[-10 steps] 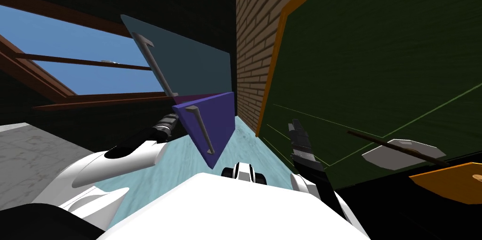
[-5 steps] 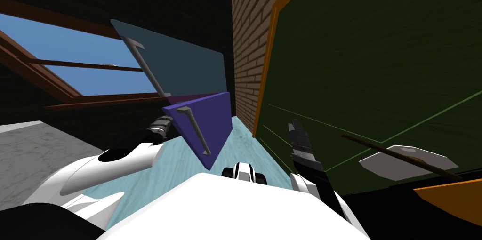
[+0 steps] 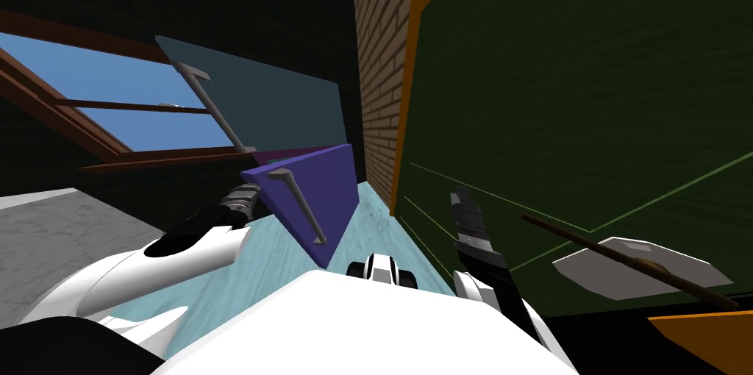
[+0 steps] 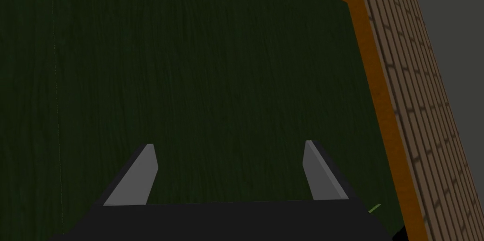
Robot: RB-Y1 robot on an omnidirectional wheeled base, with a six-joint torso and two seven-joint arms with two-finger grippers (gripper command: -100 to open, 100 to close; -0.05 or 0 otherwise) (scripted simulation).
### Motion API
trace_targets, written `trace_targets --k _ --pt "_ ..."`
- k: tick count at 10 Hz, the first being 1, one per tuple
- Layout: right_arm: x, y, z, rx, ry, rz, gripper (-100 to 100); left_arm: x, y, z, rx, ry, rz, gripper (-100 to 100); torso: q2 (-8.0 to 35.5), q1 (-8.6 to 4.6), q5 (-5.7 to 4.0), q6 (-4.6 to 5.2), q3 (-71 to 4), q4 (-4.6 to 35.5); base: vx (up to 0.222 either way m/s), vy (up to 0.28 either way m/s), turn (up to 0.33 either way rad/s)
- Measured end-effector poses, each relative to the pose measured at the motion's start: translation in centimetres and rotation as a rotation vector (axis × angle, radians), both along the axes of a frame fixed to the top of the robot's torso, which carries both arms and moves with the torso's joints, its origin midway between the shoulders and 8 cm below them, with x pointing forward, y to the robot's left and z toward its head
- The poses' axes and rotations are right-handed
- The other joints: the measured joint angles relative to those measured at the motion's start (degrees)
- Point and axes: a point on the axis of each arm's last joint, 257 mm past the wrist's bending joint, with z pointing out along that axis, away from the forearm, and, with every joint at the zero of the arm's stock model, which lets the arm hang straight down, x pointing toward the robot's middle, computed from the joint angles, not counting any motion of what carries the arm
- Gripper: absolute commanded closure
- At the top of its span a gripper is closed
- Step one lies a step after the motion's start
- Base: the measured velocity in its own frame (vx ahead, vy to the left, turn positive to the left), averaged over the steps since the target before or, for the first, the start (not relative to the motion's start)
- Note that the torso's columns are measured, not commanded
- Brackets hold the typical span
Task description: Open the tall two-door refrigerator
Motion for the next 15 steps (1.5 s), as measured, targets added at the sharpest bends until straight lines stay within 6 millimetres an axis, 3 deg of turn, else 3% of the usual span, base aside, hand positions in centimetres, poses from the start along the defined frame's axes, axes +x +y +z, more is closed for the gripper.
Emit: trace_targets --k 4,11,15 --pt "0.0 0.0 0.0 0.000 0.000 0.000 0 -0.2 1.9 -3.1 -0.050 0.042 0.034 -100 -0.60 -0.89 -0.36 0.42 -0.42 -0.15 0.007 -0.049 0.000" --pt "0.0 0.0 0.0 0.000 0.000 0.000 0 -1.7 3.7 -1.7 -0.006 0.026 0.087 -100 -1.19 -0.59 -0.37 0.94 -0.88 -0.32 0.044 -0.127 -0.029" --pt "0.0 0.0 0.0 0.000 0.000 0.000 0 -2.3 2.8 1.0 0.035 -0.002 0.080 -100 -0.87 -0.79 -0.52 0.68 -0.69 -0.17 0.012 -0.018 -0.015"
